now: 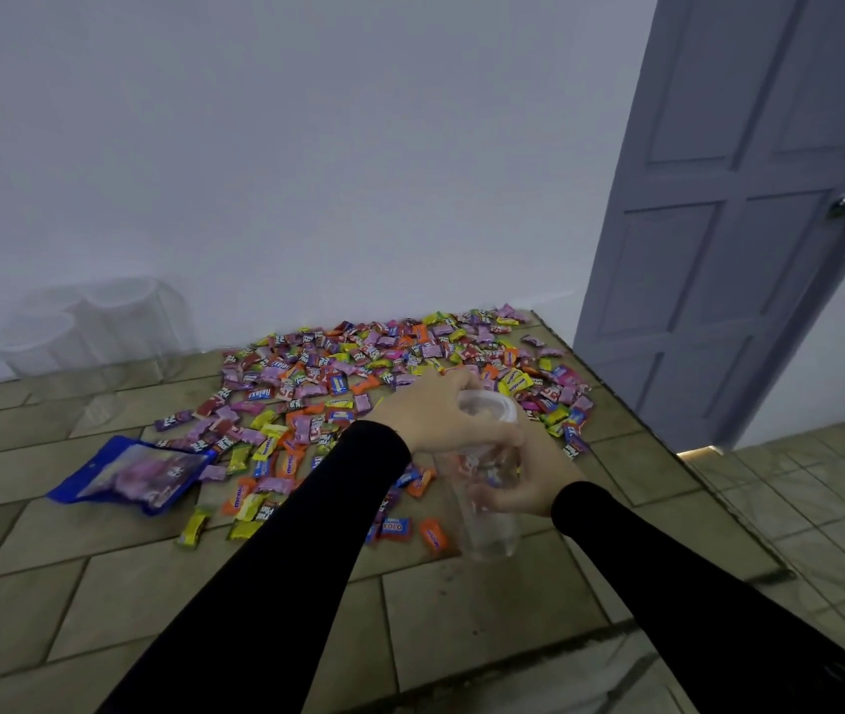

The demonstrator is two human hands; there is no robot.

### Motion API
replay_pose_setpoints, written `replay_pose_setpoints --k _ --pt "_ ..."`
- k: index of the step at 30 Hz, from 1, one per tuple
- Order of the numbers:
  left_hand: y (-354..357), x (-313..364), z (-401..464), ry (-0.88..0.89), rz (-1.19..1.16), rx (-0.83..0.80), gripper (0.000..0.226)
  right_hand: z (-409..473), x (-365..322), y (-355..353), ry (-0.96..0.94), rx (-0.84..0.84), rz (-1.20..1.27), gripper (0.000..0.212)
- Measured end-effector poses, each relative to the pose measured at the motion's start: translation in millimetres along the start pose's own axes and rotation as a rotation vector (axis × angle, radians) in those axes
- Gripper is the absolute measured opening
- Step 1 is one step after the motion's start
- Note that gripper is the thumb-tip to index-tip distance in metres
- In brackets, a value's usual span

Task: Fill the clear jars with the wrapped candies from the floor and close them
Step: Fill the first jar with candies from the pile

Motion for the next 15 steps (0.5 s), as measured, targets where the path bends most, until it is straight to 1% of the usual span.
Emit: replay_pose_setpoints --k 4,7,9,12,14,15 --pt "-1 4 -2 -0.040 0.068 0.064 0.073 10 1 1 -0.008 -0.044 0.005 0.087" --pt "-1 1 0 -0.048 0.091 0.126 0.075 20 1 1 0.008 -0.080 -0.003 0.086" --pt "-1 -1 2 -0.058 0.120 0.179 0.076 25 0 1 0.005 -0.094 -0.011 0.080" --pt "0 1 5 -0.068 0.179 0.220 0.083 28 0 -1 0.001 -0.113 -0.033 0.059" --pt "0 2 6 -0.080 0.156 0.210 0.091 29 1 -3 0.007 -0.116 -0.009 0.050" --pt "-1 2 5 -0.092 0.099 0.212 0.094 30 2 -3 0.023 -0.121 0.029 0.048"
Point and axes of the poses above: each hand's wrist, its own z-axis towards the middle knuckle, its own y-axis out of the palm, x = y × z, the point moved 2 cm from there along z, towards the middle knuckle, and after that the axes turned 6 degrees about -x, right-handed, at the moved point
